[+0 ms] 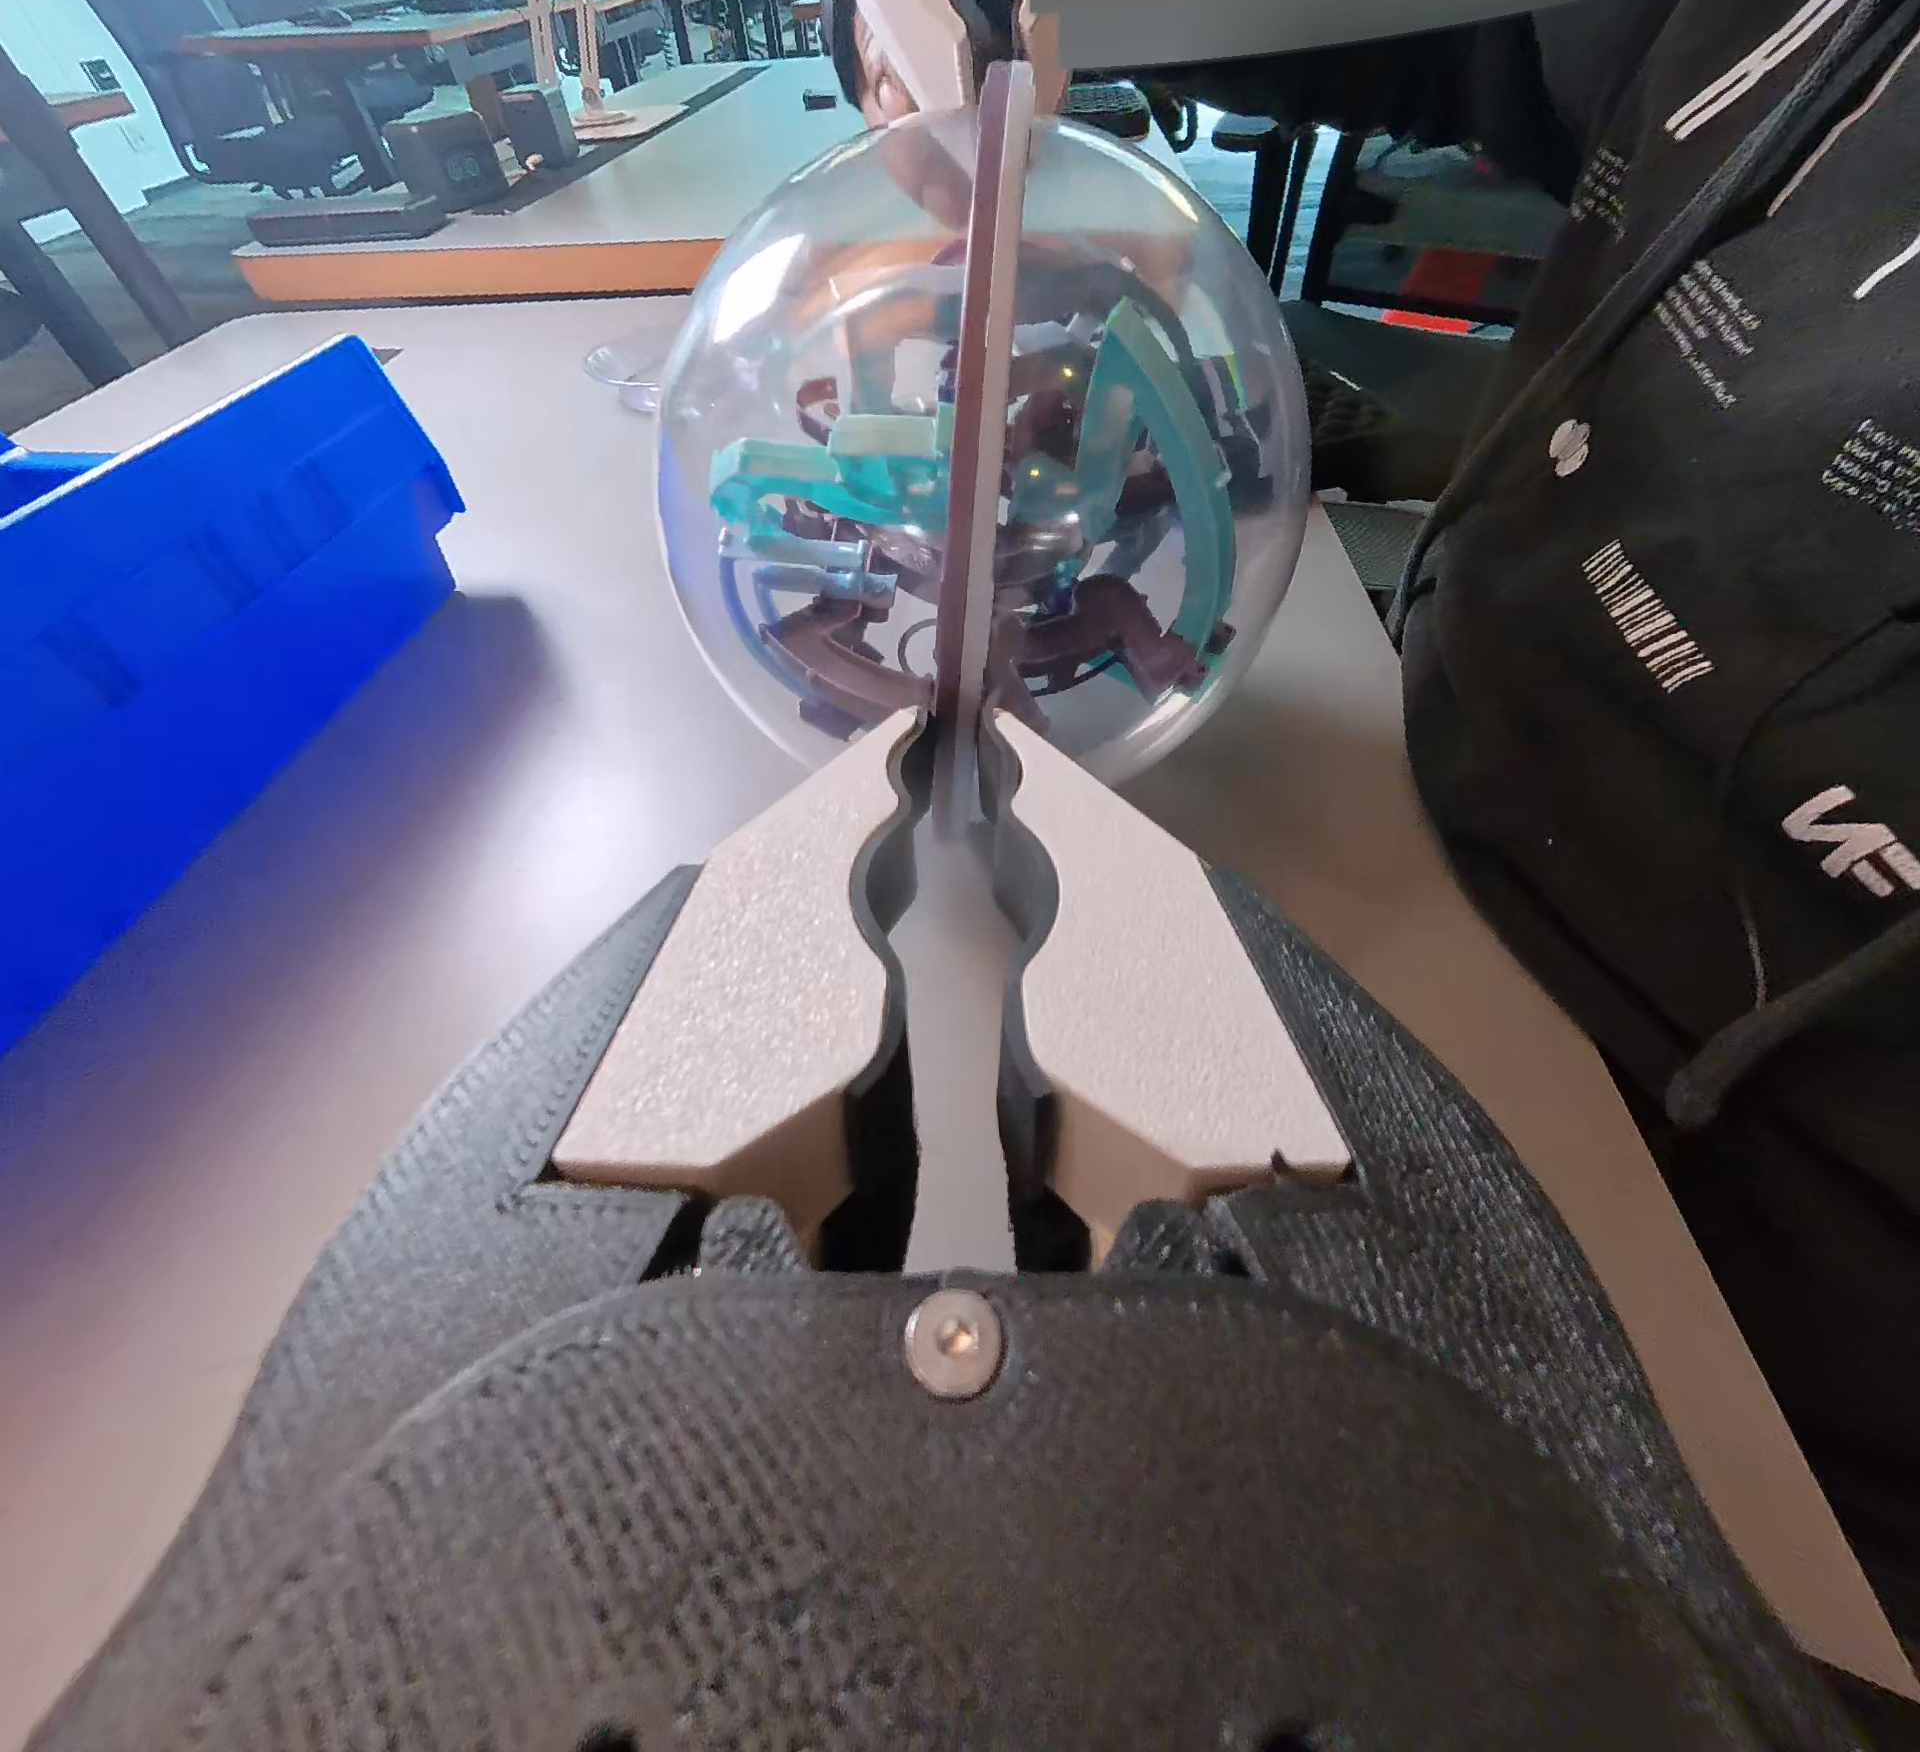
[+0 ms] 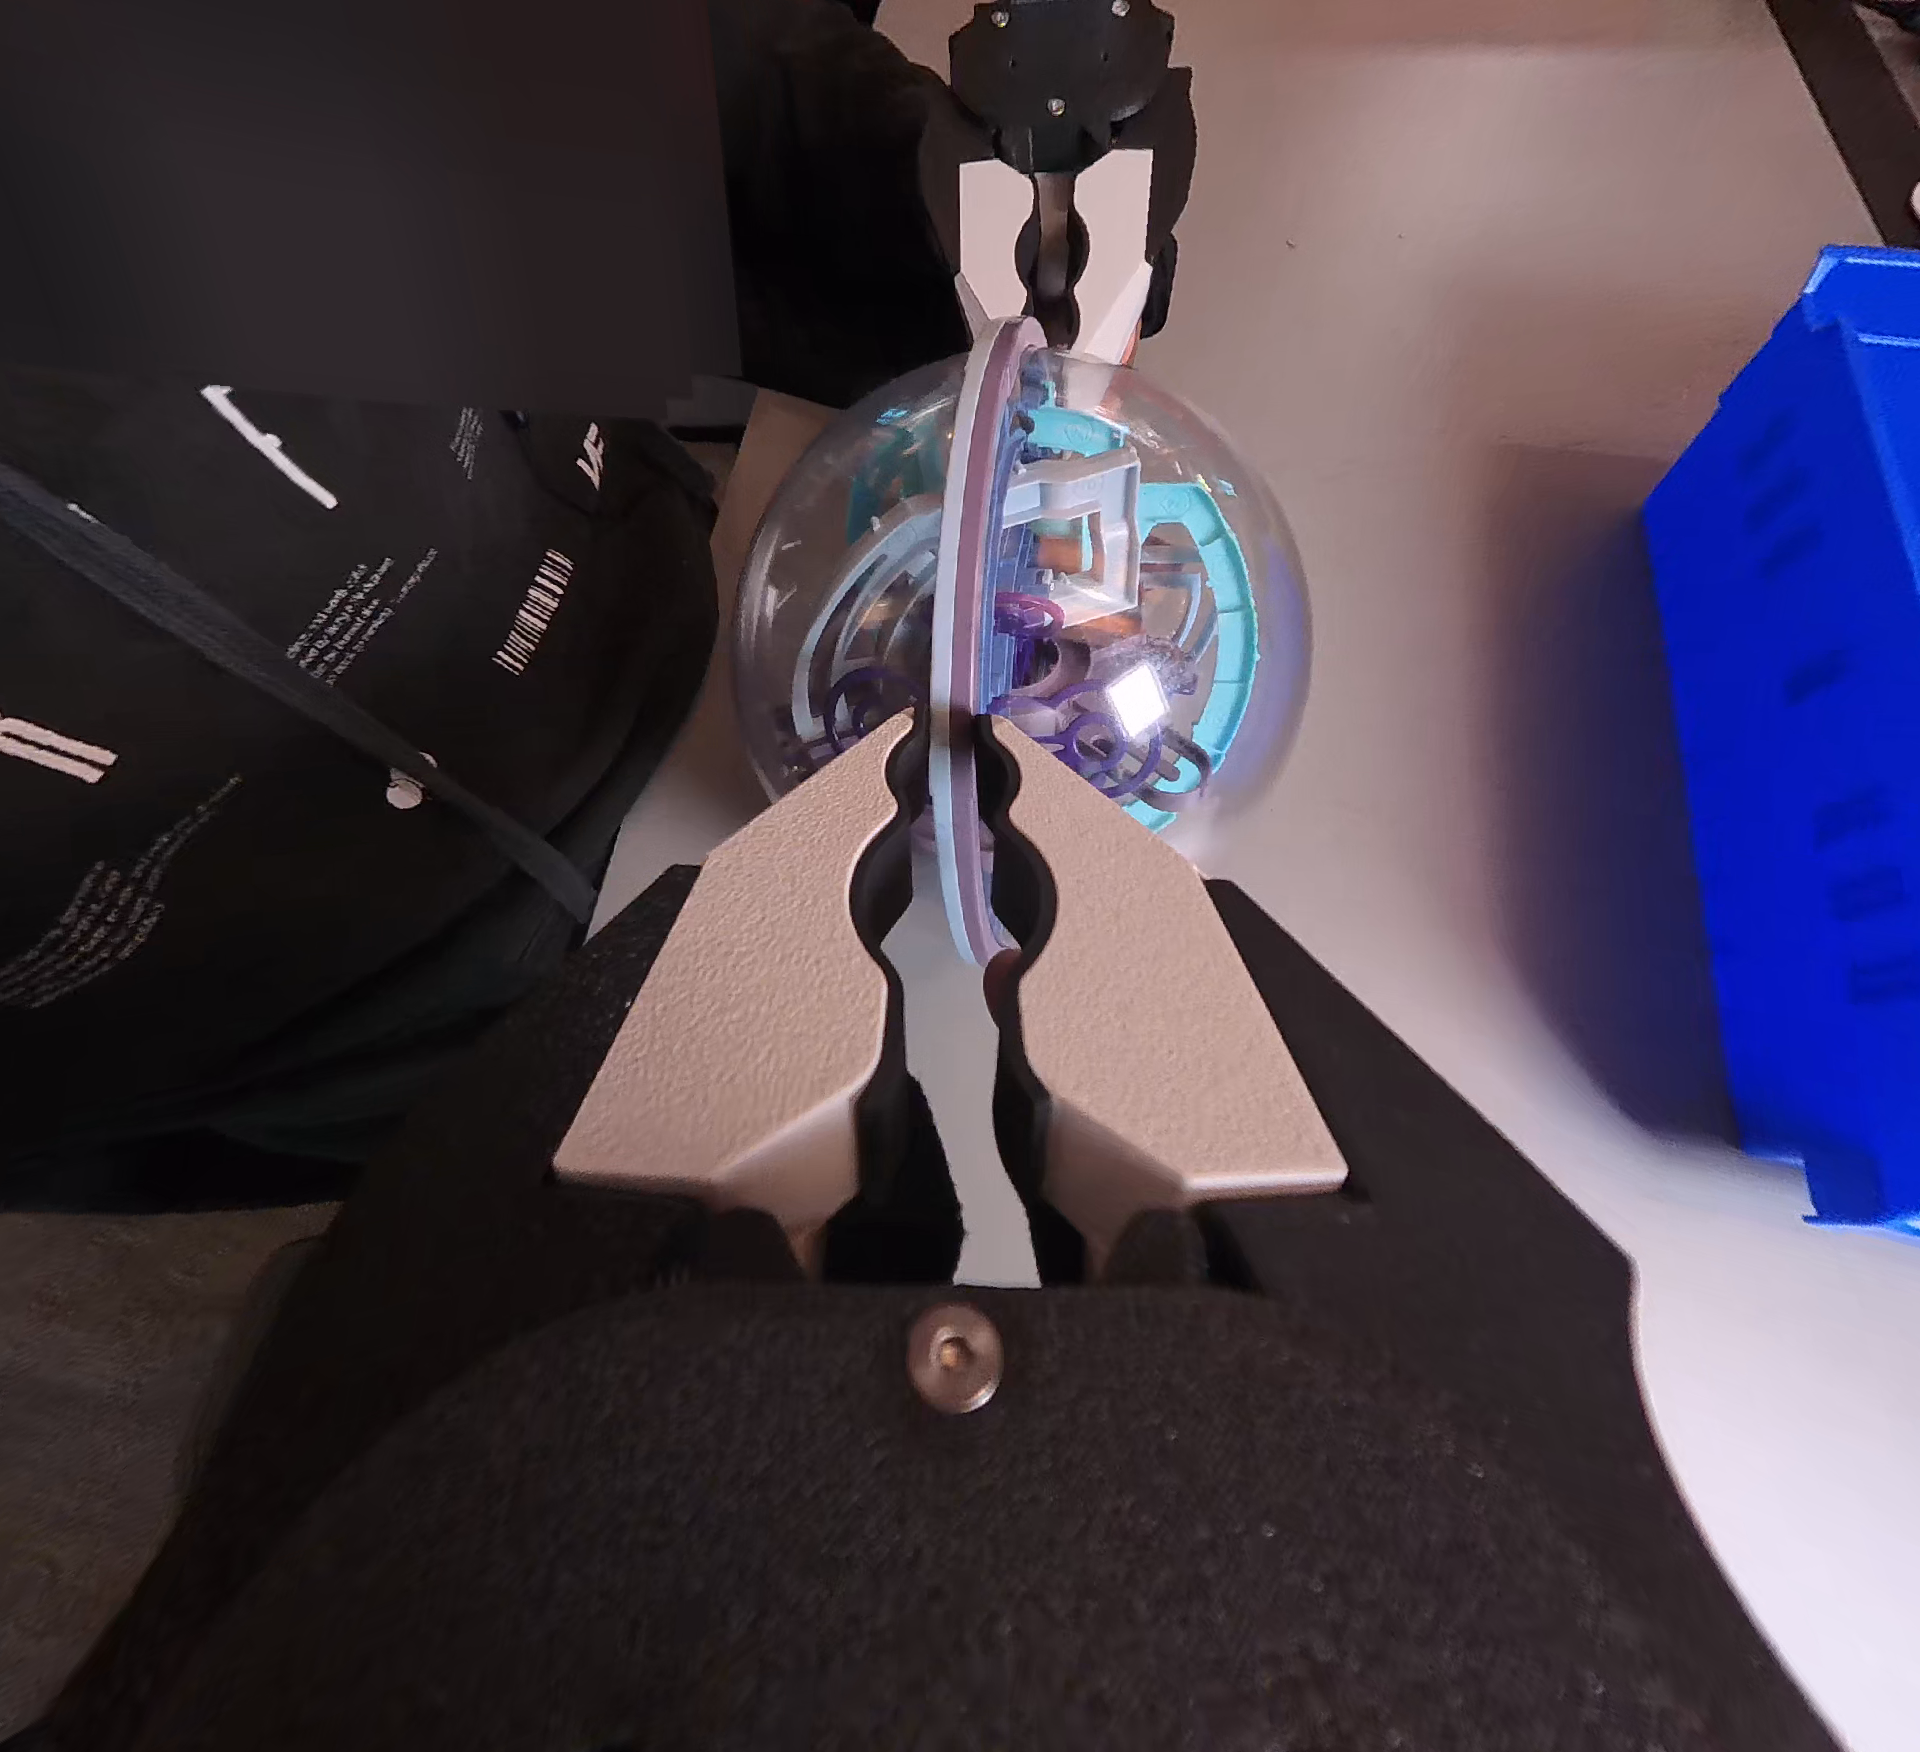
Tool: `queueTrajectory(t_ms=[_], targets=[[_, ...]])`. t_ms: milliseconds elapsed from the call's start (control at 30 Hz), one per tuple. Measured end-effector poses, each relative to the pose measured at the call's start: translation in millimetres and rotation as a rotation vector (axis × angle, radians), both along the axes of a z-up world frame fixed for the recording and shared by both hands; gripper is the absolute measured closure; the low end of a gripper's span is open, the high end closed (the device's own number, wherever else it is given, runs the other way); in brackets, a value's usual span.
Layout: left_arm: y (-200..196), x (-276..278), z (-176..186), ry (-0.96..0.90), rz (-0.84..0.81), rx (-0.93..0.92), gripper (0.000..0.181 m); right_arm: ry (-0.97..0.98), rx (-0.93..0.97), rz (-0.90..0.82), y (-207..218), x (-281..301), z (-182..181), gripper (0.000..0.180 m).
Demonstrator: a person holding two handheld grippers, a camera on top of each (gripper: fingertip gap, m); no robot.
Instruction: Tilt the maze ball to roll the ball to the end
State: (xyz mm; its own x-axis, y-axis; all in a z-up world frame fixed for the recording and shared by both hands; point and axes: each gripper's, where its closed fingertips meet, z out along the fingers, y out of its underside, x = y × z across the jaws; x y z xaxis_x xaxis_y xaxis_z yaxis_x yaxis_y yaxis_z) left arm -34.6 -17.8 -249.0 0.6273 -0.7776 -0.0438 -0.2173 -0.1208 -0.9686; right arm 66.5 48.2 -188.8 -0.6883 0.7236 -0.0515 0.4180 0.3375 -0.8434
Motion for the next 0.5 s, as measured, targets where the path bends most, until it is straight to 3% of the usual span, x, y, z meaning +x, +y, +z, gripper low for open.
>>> queueTrajectory(t_ms=[200, 500], targets=[[1.6, 0.3, -3.7, 0.006, 0.001, -0.025, 0.174, -0.020, 0.046, -0.014, 0.0, -0.2, 1.2, 0.174], [-2.9, 6.0, 1.2, -0.056, -0.005, -0.083, 0.174, -0.045, -0.027, -0.025, 3.9, 2.9, -0.5, 0.174]])
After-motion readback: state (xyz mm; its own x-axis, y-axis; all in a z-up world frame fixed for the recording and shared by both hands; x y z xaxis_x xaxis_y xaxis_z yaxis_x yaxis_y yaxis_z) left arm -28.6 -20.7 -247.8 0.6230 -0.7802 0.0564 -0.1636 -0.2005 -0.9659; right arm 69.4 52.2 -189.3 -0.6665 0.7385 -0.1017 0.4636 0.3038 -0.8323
